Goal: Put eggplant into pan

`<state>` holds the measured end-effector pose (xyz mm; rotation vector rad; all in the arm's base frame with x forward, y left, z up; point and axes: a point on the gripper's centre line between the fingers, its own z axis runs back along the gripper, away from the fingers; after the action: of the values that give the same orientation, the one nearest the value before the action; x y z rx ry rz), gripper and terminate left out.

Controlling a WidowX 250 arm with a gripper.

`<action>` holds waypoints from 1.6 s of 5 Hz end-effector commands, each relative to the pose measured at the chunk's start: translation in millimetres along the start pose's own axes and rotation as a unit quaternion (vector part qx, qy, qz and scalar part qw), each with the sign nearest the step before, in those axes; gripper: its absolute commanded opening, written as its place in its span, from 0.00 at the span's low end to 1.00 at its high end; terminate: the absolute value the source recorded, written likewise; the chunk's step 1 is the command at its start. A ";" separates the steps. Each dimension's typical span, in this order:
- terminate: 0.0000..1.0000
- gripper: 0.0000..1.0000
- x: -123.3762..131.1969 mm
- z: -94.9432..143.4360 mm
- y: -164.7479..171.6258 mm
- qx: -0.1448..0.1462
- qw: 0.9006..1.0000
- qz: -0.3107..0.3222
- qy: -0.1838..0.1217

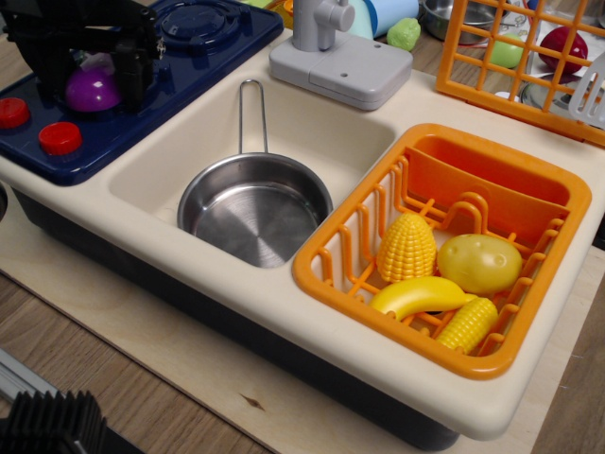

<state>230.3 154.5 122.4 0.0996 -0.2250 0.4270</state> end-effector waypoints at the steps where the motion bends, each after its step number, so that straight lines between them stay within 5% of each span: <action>1: 0.00 0.00 5.3 12.3 -3.8 0.012 1.000 0.000 -0.010; 3: 0.00 0.00 -13.1 50.9 -62.9 0.053 0.998 0.008 -0.014; 4: 0.00 0.00 -27.0 50.1 -98.7 0.045 0.999 0.015 -0.018; 5: 0.00 0.00 -45.0 52.8 -125.7 0.069 0.996 0.051 -0.028; 6: 0.00 0.00 -48.0 49.6 -130.8 0.052 0.996 0.071 -0.029; 7: 0.00 1.00 -49.8 45.4 -131.5 0.033 0.995 0.079 -0.049; 8: 0.00 1.00 -49.8 45.4 -131.5 0.033 0.995 0.079 -0.049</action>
<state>230.6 8.5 140.6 0.1786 -0.2855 0.5825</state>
